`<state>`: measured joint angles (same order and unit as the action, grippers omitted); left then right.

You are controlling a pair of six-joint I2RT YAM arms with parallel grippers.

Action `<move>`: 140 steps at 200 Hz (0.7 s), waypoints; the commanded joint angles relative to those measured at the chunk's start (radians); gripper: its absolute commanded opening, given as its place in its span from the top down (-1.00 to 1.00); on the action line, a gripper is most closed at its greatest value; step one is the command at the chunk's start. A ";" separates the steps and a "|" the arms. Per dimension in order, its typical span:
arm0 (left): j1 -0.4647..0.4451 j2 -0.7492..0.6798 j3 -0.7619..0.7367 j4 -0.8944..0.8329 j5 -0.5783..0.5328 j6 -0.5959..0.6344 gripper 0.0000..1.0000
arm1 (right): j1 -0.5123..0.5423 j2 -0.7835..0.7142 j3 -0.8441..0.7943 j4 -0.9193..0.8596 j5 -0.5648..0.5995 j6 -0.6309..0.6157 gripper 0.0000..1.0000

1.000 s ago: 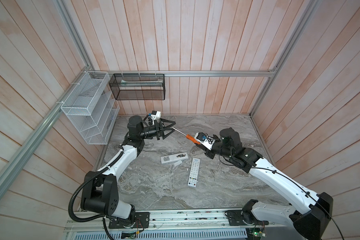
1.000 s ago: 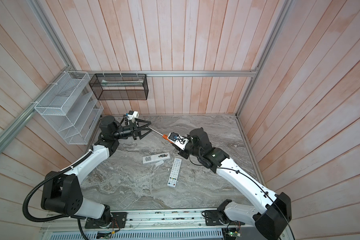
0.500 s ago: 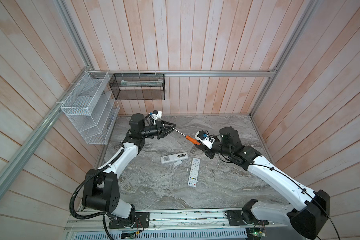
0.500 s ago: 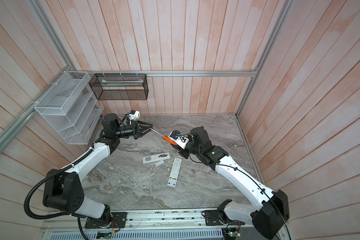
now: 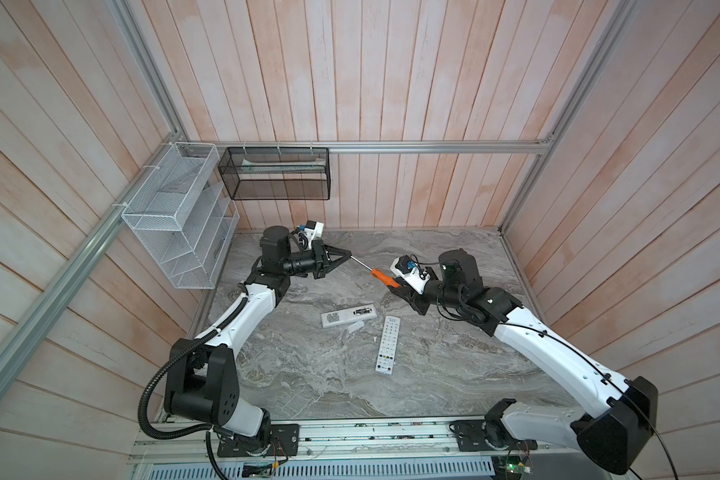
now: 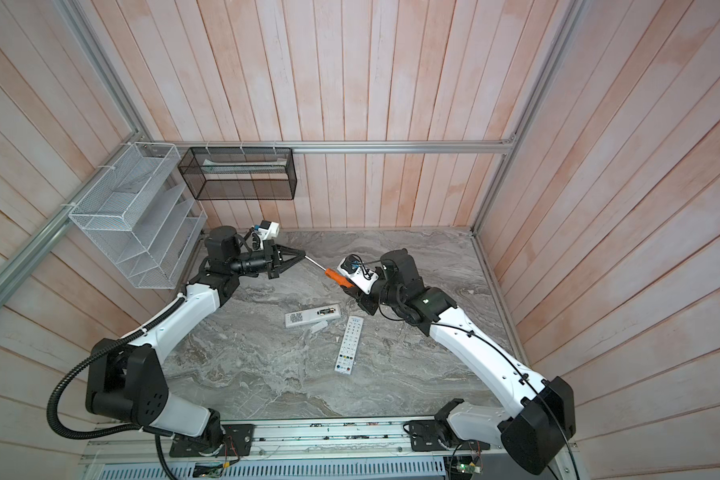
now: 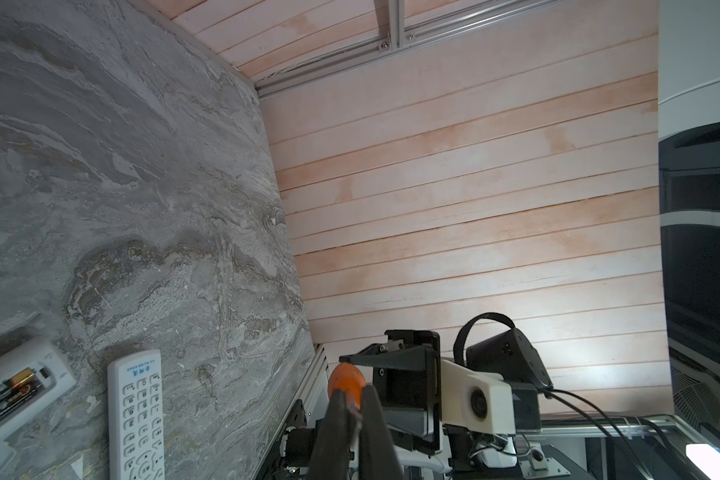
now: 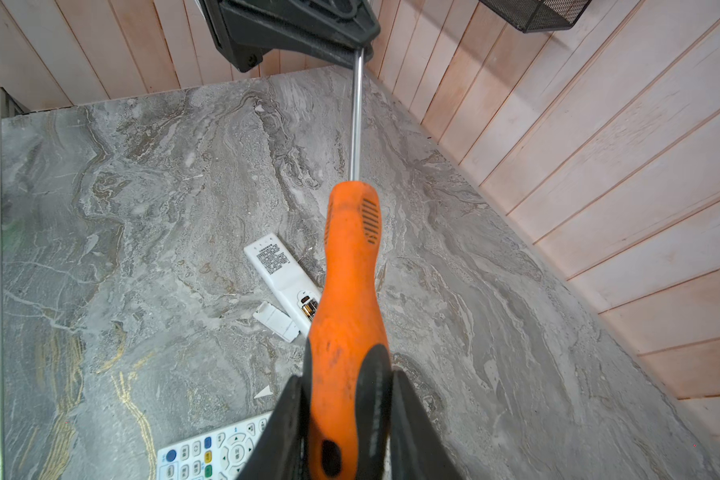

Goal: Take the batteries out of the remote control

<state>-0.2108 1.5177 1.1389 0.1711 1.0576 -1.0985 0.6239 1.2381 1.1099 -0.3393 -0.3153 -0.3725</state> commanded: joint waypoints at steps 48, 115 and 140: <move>-0.004 0.003 0.030 -0.044 -0.018 0.050 1.00 | -0.020 0.000 0.049 0.008 -0.037 0.068 0.24; 0.001 0.030 -0.007 0.130 -0.050 -0.112 1.00 | -0.251 -0.135 -0.174 0.578 -0.244 0.954 -0.96; 0.004 0.041 -0.014 0.178 -0.065 -0.172 1.00 | -0.291 -0.143 -0.317 0.810 -0.264 1.331 -0.96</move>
<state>-0.2115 1.5417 1.1374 0.2474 1.0122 -1.1873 0.3542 1.0882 0.9058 0.1631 -0.4942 0.4576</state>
